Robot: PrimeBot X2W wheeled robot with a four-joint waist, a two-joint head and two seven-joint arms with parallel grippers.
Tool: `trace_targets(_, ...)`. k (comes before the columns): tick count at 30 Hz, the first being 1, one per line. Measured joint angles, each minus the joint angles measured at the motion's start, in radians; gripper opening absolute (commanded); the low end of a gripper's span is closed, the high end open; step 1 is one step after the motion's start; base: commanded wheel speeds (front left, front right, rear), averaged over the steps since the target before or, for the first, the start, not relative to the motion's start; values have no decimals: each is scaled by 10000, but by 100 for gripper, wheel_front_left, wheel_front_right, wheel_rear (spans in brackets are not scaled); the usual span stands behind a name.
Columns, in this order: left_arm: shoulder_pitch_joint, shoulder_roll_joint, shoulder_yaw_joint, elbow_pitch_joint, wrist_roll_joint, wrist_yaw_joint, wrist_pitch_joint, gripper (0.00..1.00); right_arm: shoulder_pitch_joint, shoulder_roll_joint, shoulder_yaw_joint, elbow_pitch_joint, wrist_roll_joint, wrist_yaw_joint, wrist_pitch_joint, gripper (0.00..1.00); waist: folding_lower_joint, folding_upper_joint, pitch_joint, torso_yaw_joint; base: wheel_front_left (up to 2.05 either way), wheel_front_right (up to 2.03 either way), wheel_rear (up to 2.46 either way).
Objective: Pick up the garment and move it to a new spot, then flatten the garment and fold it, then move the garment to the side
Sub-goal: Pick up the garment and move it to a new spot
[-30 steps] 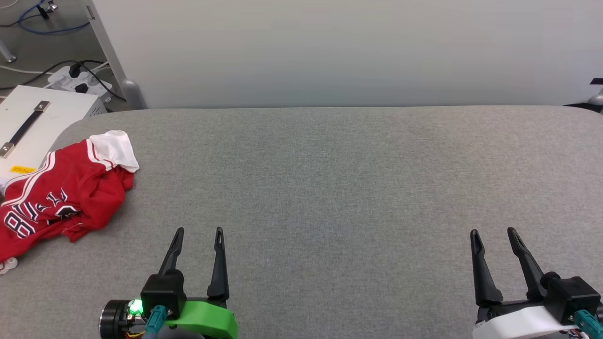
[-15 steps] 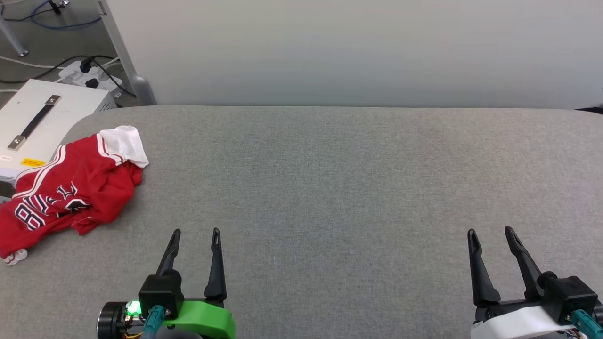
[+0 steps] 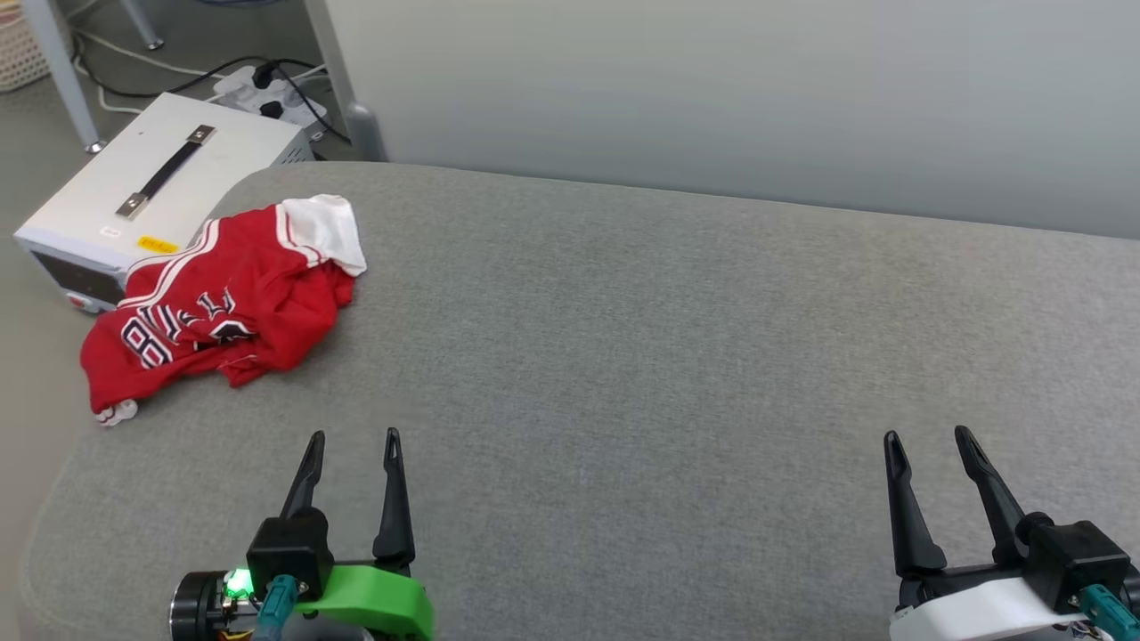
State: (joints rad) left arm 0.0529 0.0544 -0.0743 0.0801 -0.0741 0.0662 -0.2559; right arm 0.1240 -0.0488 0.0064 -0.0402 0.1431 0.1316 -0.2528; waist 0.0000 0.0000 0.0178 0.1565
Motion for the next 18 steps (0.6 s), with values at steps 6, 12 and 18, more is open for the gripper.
trace_targets(6, -51, -2, 94, 6, -69, 0, 0, 100, -12, -2, 8, -17, -63, 0, 0, 100, 0, 0, 121, 724, 0, 0, 0)
trace_targets(12, -128, -2, 127, 2, -192, 10, 0, 100, -39, 2, 15, -42, -90, 0, 0, 100, 0, 0, 256, 1536, 0, 0, 0)
trace_targets(18, -151, -2, 194, -2, -328, 54, 0, 100, -105, 2, 42, -46, -176, 0, 0, 100, 0, 0, 401, 2333, 0, 0, 0)
